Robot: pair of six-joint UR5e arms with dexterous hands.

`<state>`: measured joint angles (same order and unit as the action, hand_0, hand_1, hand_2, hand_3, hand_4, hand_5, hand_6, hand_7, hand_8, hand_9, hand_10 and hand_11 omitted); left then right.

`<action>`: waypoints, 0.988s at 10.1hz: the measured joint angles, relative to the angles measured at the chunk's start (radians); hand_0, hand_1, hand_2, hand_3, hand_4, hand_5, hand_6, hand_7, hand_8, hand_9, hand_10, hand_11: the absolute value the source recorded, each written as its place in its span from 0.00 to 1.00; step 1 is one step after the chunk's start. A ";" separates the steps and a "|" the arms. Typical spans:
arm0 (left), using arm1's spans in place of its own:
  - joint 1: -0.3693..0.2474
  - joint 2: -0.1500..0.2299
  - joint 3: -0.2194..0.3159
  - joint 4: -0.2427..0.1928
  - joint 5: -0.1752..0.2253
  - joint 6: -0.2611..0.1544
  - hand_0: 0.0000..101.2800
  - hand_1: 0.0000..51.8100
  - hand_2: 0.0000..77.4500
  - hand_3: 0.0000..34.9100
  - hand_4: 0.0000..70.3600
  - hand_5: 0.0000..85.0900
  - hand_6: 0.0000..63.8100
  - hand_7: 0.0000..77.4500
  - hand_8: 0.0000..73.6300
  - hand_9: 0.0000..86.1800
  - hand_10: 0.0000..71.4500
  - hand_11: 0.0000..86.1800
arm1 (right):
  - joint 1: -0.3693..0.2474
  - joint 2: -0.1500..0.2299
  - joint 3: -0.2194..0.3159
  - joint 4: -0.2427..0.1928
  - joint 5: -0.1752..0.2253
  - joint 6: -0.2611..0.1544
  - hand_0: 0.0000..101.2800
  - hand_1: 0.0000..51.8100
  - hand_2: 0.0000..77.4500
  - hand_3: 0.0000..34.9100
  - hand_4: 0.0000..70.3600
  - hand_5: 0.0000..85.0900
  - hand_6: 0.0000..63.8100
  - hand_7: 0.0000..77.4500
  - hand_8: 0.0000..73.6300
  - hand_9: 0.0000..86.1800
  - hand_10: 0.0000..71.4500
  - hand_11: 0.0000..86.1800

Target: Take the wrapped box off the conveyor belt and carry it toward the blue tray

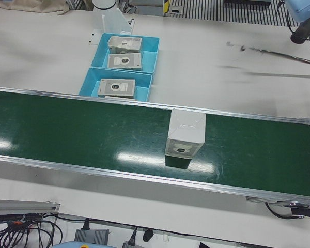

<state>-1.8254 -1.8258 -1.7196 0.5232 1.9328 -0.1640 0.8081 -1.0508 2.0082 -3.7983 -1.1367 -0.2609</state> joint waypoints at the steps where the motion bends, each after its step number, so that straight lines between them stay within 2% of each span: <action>1: 0.000 0.000 0.000 0.000 0.000 0.000 0.00 0.00 0.01 0.00 0.00 0.01 0.00 0.00 0.00 0.00 0.00 0.00 | -0.001 0.000 -0.002 0.000 0.000 0.000 0.39 0.08 0.02 0.15 0.00 0.03 0.00 0.01 0.01 0.01 0.00 0.02; 4: 0.000 0.000 0.000 0.000 0.000 0.000 0.00 0.00 0.01 0.00 0.00 0.01 0.00 0.00 0.00 0.00 0.00 0.00 | -0.003 0.001 -0.006 -0.002 0.002 0.001 0.40 0.14 0.02 0.14 0.00 0.02 0.00 0.01 0.01 0.01 0.02 0.02; 5: 0.000 0.000 0.000 0.000 0.000 0.000 0.00 0.00 0.01 0.00 0.00 0.01 0.00 0.00 0.00 0.00 0.00 0.00 | -0.003 0.001 -0.006 -0.003 0.002 0.001 0.43 0.22 0.13 0.14 0.00 0.02 0.00 0.01 0.01 0.01 0.02 0.04; 6: 0.000 0.000 0.000 0.000 0.000 0.000 0.00 0.00 0.01 0.00 0.00 0.01 0.00 0.00 0.00 0.00 0.01 0.00 | -0.002 0.002 -0.006 -0.004 0.003 0.001 0.43 0.22 0.13 0.14 0.00 0.02 0.00 0.01 0.01 0.01 0.02 0.04; 7: 0.000 0.000 0.000 0.000 0.000 0.000 0.00 0.00 0.01 0.00 0.00 0.01 0.00 0.00 0.00 0.00 0.01 0.00 | -0.001 0.001 -0.006 -0.004 0.002 0.002 0.45 0.27 0.13 0.12 0.02 0.01 0.00 0.01 0.01 0.01 0.02 0.04; 10: 0.000 0.000 0.000 0.000 0.000 0.000 0.00 0.00 0.01 0.00 0.00 0.01 0.00 0.00 0.00 0.00 0.00 0.00 | 0.002 0.000 -0.006 -0.004 0.002 0.005 0.45 0.26 0.13 0.06 0.02 0.04 0.00 0.01 0.00 0.01 0.02 0.04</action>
<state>-1.8254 -1.8258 -1.7196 0.5232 1.9328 -0.1640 0.8104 -1.0506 2.0018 -3.8027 -1.1351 -0.2555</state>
